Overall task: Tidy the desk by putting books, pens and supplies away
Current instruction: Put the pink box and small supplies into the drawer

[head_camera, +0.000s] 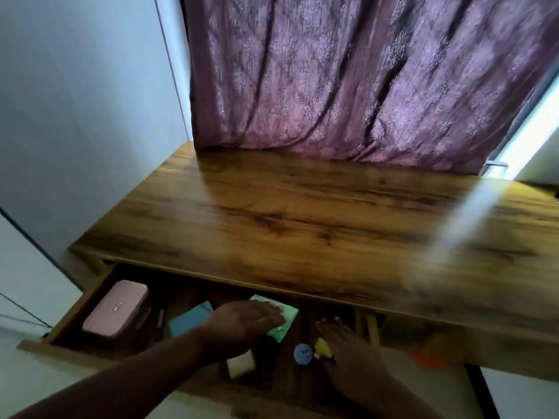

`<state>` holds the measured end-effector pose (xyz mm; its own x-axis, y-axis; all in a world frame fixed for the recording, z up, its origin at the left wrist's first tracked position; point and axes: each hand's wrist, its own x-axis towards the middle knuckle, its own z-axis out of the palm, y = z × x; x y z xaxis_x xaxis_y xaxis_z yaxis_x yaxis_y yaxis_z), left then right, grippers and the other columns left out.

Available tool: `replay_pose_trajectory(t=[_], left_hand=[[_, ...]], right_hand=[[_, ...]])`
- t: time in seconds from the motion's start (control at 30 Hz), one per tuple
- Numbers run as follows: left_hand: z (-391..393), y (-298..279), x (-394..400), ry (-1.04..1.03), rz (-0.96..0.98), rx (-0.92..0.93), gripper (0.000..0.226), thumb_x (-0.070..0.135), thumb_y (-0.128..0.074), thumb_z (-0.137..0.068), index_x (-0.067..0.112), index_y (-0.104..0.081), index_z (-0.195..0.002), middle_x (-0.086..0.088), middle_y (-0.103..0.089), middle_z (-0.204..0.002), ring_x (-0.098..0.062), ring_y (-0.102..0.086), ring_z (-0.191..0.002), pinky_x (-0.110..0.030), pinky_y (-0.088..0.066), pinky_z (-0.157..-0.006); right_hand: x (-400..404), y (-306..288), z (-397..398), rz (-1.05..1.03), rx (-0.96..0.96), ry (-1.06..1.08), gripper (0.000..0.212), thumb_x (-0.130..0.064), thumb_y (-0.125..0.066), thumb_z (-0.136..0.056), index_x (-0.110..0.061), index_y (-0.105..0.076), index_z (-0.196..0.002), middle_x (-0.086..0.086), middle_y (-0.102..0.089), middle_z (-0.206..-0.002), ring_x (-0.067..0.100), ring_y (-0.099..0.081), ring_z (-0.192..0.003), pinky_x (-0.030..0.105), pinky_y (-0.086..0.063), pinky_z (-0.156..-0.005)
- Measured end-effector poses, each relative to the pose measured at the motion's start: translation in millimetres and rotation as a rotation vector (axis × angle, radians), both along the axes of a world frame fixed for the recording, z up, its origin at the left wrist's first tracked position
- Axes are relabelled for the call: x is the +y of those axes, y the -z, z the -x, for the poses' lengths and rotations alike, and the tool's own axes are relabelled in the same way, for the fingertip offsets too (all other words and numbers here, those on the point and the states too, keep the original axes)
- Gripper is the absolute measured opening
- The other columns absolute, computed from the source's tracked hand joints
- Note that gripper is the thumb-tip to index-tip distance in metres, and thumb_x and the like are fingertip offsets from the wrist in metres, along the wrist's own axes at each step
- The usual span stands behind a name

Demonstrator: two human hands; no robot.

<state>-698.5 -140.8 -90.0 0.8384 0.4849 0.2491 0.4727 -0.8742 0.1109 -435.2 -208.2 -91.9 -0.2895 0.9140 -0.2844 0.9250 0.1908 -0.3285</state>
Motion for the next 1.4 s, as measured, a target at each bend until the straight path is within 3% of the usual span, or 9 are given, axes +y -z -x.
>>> replay_pose_trajectory(t=[0.13, 0.27, 0.4, 0.57, 0.87, 1.07, 1.17, 1.27, 1.4], left_hand=[[-29, -6, 9, -0.147, 0.142, 0.409, 0.045, 0.027, -0.045, -0.097, 0.021, -0.044, -0.141, -0.003, -0.05, -0.143, -0.022, -0.047, -0.131, -0.037, -0.044, -0.102], [-42, 6, 33, -0.321, 0.221, 0.562, 0.039, 0.034, -0.043, -0.1, 0.014, -0.053, -0.131, -0.011, -0.06, -0.127, -0.028, -0.059, -0.115, -0.038, -0.048, -0.089], [-39, 34, 55, -0.43, 0.378, 0.28, 0.051, 0.044, -0.04, -0.097, 0.016, -0.045, -0.141, -0.01, -0.045, -0.144, -0.028, -0.041, -0.133, -0.033, -0.031, -0.11], [-26, 48, 47, -0.404, 0.369, 0.441, 0.076, 0.061, -0.039, -0.093, 0.024, -0.012, -0.153, -0.008, -0.018, -0.159, -0.028, -0.019, -0.145, -0.036, -0.016, -0.117], [-2, 21, 44, -0.348, 0.598, 0.405, 0.078, 0.067, -0.029, -0.093, 0.016, -0.021, -0.151, -0.013, -0.031, -0.153, -0.029, -0.036, -0.137, -0.037, -0.033, -0.11], [67, 2, 3, -0.141, 0.471, 0.522, 0.116, 0.089, 0.011, -0.063, 0.02, -0.009, -0.154, -0.007, -0.005, -0.161, -0.022, 0.0, -0.149, -0.038, 0.001, -0.12], [104, -3, -17, -0.174, 0.343, 0.46, 0.104, 0.086, 0.001, -0.075, 0.019, -0.016, -0.153, -0.006, -0.01, -0.159, -0.025, -0.006, -0.148, -0.043, 0.004, -0.117], [127, -1, -34, -0.271, 0.208, 0.482, 0.086, 0.081, -0.024, -0.086, 0.02, -0.044, -0.142, -0.004, -0.043, -0.148, -0.025, -0.038, -0.138, -0.042, -0.022, -0.117], [126, 8, -39, -0.306, 0.205, 0.367, 0.093, 0.083, -0.028, -0.082, 0.02, -0.029, -0.15, -0.008, -0.022, -0.158, -0.028, -0.013, -0.146, -0.043, -0.008, -0.112]], right_hand=[[16, 6, -1, 0.096, -0.074, 0.041, 0.05, -0.035, -0.042, -0.096, -0.022, -0.033, -0.143, 0.004, -0.045, -0.143, 0.023, -0.043, -0.13, 0.034, -0.036, -0.104], [39, 17, 2, 0.155, -0.082, 0.139, 0.051, -0.035, -0.044, -0.097, -0.022, -0.031, -0.145, 0.005, -0.043, -0.145, 0.023, -0.042, -0.131, 0.036, -0.038, -0.105], [53, 30, 7, 0.133, -0.185, 0.202, 0.043, -0.023, -0.039, -0.099, -0.019, -0.035, -0.141, 0.008, -0.048, -0.14, 0.025, -0.049, -0.124, 0.037, -0.044, -0.1], [49, 49, 11, 0.202, -0.153, 0.291, 0.046, -0.032, -0.03, -0.101, -0.02, -0.029, -0.146, 0.009, -0.038, -0.148, 0.024, -0.039, -0.133, 0.037, -0.032, -0.109], [33, 33, 20, 0.083, -0.138, 0.311, 0.06, -0.044, -0.042, -0.095, -0.022, -0.024, -0.147, 0.007, -0.039, -0.147, 0.023, -0.041, -0.131, 0.036, -0.037, -0.106], [-17, -10, 56, 0.033, 0.045, -0.041, 0.087, -0.076, -0.01, -0.077, -0.03, -0.009, -0.151, -0.018, -0.001, -0.155, 0.001, 0.006, -0.143, 0.02, -0.004, -0.113], [-31, -13, 70, 0.085, 0.019, -0.135, 0.094, -0.083, -0.004, -0.07, -0.032, 0.0, -0.15, -0.022, 0.014, -0.149, 0.002, 0.019, -0.139, 0.025, -0.004, -0.116], [-37, -4, 77, -0.012, -0.116, -0.16, 0.087, -0.082, -0.014, -0.083, -0.024, -0.028, -0.146, -0.009, -0.029, -0.152, 0.013, -0.023, -0.14, 0.031, -0.041, -0.103], [-39, 11, 81, 0.005, -0.171, -0.148, 0.084, -0.081, -0.028, -0.081, -0.021, -0.043, -0.138, -0.004, -0.052, -0.138, 0.02, -0.052, -0.124, 0.033, -0.045, -0.099]])
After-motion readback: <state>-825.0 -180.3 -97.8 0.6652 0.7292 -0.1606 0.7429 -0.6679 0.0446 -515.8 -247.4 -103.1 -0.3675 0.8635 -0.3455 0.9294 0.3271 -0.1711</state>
